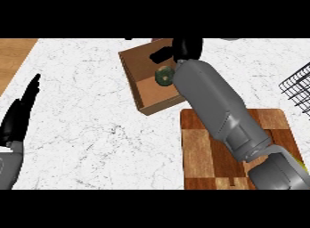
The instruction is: Pick the squash from the cutting board and place it in the cardboard box
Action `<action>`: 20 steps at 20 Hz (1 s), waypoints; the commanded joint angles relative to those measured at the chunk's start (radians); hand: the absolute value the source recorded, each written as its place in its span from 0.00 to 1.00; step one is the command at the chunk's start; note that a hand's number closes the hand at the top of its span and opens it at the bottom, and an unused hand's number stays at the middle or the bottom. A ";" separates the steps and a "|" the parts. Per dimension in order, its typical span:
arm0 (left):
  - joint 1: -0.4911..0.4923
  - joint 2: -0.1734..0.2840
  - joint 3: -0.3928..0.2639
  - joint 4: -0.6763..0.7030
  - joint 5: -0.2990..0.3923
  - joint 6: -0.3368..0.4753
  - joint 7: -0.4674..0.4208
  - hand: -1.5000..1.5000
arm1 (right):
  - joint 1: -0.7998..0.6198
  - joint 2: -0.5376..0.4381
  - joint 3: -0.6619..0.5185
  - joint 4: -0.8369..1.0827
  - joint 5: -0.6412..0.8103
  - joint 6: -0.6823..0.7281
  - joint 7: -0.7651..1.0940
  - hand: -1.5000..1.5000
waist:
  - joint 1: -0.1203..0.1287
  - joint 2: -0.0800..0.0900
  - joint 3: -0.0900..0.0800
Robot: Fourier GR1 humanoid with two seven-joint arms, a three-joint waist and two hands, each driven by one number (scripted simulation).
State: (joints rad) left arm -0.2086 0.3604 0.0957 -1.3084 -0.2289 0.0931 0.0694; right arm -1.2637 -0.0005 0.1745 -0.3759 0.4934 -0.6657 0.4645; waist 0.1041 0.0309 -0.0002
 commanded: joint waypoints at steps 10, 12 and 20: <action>0.038 -0.015 0.023 0.000 -0.016 0.038 0.008 0.50 | 0.118 0.001 -0.121 -0.132 -0.208 -0.259 -0.368 0.00 | -0.061 -0.018 0.001; 0.064 0.001 0.057 0.035 -0.007 0.042 -0.048 0.50 | 0.143 -0.002 -0.143 -0.196 -0.215 -0.206 -0.404 0.00 | -0.090 -0.027 0.001; 0.117 0.016 0.071 -0.055 -0.002 0.021 0.028 0.50 | 0.408 -0.128 -0.123 -0.498 -0.234 -0.107 -0.330 0.00 | -0.129 -0.045 0.001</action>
State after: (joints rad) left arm -0.1252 0.3710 0.1624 -1.3134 -0.2251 0.1112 0.0633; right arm -0.9949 -0.0746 0.0445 -0.7236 0.2768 -0.8181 0.1303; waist -0.0044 -0.0049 0.0002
